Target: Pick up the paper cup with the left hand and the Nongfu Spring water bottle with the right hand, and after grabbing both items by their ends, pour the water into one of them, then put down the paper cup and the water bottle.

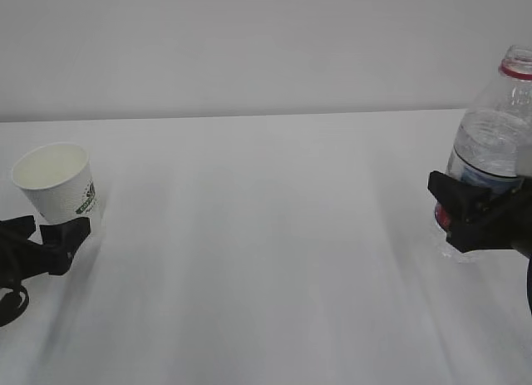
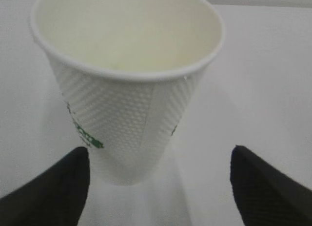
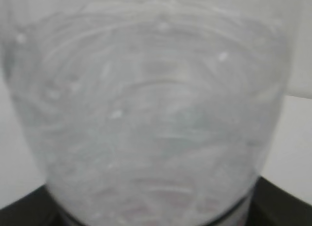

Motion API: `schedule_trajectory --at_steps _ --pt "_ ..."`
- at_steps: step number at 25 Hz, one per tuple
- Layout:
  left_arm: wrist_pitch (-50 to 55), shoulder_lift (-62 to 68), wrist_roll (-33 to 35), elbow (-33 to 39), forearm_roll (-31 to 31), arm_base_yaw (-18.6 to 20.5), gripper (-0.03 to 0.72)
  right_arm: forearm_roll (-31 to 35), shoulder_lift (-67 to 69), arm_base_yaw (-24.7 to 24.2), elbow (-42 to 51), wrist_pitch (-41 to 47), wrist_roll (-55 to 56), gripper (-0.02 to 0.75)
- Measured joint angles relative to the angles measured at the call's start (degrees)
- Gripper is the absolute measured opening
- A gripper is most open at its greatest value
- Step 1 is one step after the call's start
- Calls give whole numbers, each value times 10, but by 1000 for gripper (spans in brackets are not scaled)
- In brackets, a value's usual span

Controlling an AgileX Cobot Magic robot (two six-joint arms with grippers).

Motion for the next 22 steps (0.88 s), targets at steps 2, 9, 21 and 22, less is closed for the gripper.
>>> schedule_trajectory --at_steps 2,9,21,22 --pt "0 0 0 -7 -8 0 671 0 0 0 0 0 0 483" --pt "0 0 0 -25 -19 0 673 0 0 0 0 0 0 483" --pt "0 45 0 -76 -22 0 673 0 0 0 0 0 0 482" --pt "0 46 0 -78 -22 0 673 0 0 0 0 0 0 482"
